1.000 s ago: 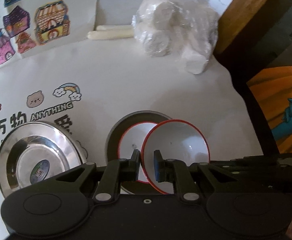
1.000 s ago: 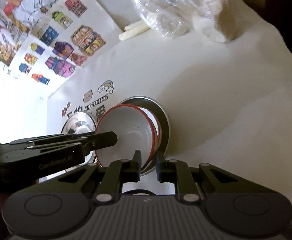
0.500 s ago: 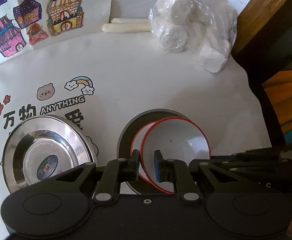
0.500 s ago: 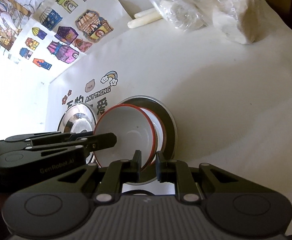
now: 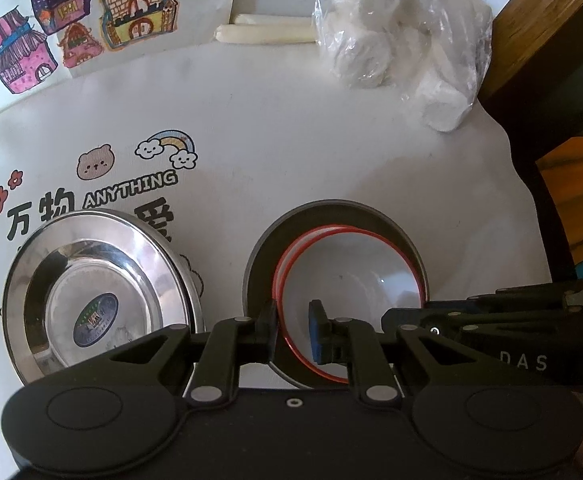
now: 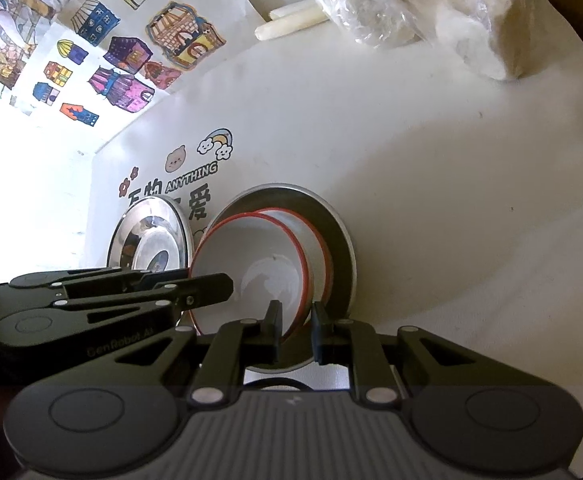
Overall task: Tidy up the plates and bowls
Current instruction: 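Lift the second white bowl with both grippers and lower it into the first, then open both grippers to release the stacked white bowls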
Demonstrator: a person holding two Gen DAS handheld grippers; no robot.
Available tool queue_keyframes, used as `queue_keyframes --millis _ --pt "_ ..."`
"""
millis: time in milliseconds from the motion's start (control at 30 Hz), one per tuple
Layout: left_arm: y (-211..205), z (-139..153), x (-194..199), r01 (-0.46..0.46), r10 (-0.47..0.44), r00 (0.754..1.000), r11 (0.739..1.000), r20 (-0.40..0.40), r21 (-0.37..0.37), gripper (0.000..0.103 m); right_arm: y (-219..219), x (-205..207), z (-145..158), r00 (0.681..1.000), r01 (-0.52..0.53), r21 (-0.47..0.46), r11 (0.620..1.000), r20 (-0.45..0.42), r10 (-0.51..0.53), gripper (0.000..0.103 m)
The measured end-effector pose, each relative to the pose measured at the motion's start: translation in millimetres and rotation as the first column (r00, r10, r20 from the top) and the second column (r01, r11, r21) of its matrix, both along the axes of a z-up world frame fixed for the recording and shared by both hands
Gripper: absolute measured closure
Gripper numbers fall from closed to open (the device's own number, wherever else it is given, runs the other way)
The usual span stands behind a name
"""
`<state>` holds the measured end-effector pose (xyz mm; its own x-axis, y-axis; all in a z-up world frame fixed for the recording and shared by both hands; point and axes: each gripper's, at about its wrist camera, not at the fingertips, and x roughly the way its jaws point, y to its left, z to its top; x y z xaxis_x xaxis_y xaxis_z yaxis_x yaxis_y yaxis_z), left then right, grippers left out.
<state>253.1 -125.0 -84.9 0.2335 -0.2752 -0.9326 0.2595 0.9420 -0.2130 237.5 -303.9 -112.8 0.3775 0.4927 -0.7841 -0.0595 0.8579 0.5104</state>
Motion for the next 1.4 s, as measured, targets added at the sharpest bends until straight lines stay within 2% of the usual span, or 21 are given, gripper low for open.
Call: queue_keyframes --millis 500,667,767,833,967,1033,1167,1267,1333,1400 --pt "0.7 -2.3 2.2 0.027 -0.027 1.000 1.000 -0.008 -0.006 0.083 1.6 0.0 0.4 0.999 0.049 -0.011 0.999 0.008 -0.049 0.081" --pt "4.8 1.8 -0.1 0.035 -0.035 0.999 0.999 0.008 -0.011 0.080 1.1 -6.3 3.9 0.997 0.070 -0.003 0.998 0.022 -0.069 0.076" --pt "8.6 5.6 -2.7 0.038 -0.038 0.999 0.999 0.022 -0.022 0.069 0.8 -10.1 6.6 0.996 0.082 -0.002 0.997 0.032 -0.082 0.074" --pt "10.0 8.5 -4.3 0.035 -0.034 0.999 0.999 0.033 -0.028 0.055 -0.2 -14.5 9.1 0.995 0.096 -0.003 0.995 0.041 -0.095 0.073" --pt "14.3 15.5 -7.7 0.045 -0.043 0.997 0.998 0.058 -0.049 0.049 -4.7 -25.2 15.3 0.989 0.133 -0.002 0.991 0.067 -0.133 0.067" --pt "14.7 18.4 -9.6 0.055 -0.051 0.996 0.997 0.072 -0.049 0.038 -7.9 -31.5 17.6 0.984 0.158 0.001 0.987 0.076 -0.158 0.064" --pt "15.0 24.4 -14.3 0.078 -0.072 0.992 0.996 0.102 -0.049 0.027 -13.3 -43.4 20.4 0.975 0.205 0.002 0.979 0.091 -0.204 0.049" --pt "13.8 29.3 -18.2 0.101 -0.098 0.987 0.995 0.129 -0.021 0.023 -16.8 -53.9 23.1 0.963 0.250 0.005 0.968 0.102 -0.250 0.038" --pt "12.9 33.2 -21.9 0.116 -0.116 0.981 0.993 0.155 0.014 0.006 -19.2 -61.1 24.8 0.953 0.283 0.009 0.959 0.111 -0.282 0.030" --pt "13.4 36.9 -25.4 0.127 -0.131 0.974 0.991 0.182 0.036 0.003 -22.5 -67.8 25.9 0.943 0.311 0.015 0.950 0.117 -0.311 0.023"
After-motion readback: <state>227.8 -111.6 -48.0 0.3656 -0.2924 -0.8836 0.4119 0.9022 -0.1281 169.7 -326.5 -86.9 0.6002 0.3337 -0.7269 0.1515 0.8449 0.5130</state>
